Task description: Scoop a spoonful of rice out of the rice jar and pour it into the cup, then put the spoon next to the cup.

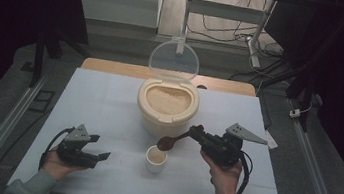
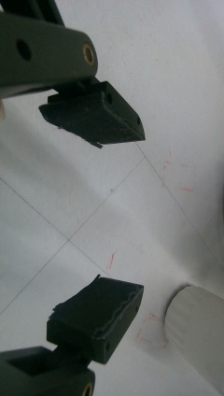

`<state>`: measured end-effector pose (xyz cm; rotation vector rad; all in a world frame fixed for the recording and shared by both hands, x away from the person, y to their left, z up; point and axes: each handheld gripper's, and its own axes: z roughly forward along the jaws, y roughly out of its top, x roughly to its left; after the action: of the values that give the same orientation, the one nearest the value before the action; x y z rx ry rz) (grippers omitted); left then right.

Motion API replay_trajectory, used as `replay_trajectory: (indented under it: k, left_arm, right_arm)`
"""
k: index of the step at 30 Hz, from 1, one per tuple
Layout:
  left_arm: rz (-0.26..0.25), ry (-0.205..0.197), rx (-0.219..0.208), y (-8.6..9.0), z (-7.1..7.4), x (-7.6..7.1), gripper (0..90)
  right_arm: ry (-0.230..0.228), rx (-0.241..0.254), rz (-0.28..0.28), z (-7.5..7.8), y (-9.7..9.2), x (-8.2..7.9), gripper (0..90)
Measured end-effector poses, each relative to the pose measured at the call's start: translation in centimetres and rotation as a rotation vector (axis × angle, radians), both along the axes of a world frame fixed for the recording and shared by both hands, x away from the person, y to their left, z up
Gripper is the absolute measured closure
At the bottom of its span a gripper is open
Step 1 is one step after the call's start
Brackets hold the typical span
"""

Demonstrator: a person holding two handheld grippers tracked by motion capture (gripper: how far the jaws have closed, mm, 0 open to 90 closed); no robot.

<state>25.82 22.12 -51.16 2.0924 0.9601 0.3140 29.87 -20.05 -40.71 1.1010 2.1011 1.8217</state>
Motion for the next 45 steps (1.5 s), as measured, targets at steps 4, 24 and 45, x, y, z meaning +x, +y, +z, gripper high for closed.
replay_trajectory:
  k: [4,24,45]
  left_arm:
    - [0.003,0.001,-0.002,0.0,0.0,0.0,23.0]
    - [0.004,0.001,-0.002,0.1,0.0,0.1,23.0]
    - [0.002,-0.001,-0.003,0.1,0.0,0.1,23.2]
  right_arm:
    - [-0.007,0.026,0.004,0.0,-0.3,-0.1,83.9]
    - [-0.048,0.032,-0.044,0.3,-5.2,0.1,83.9]
    - [0.022,-0.12,0.084,1.0,-5.2,0.6,83.8]
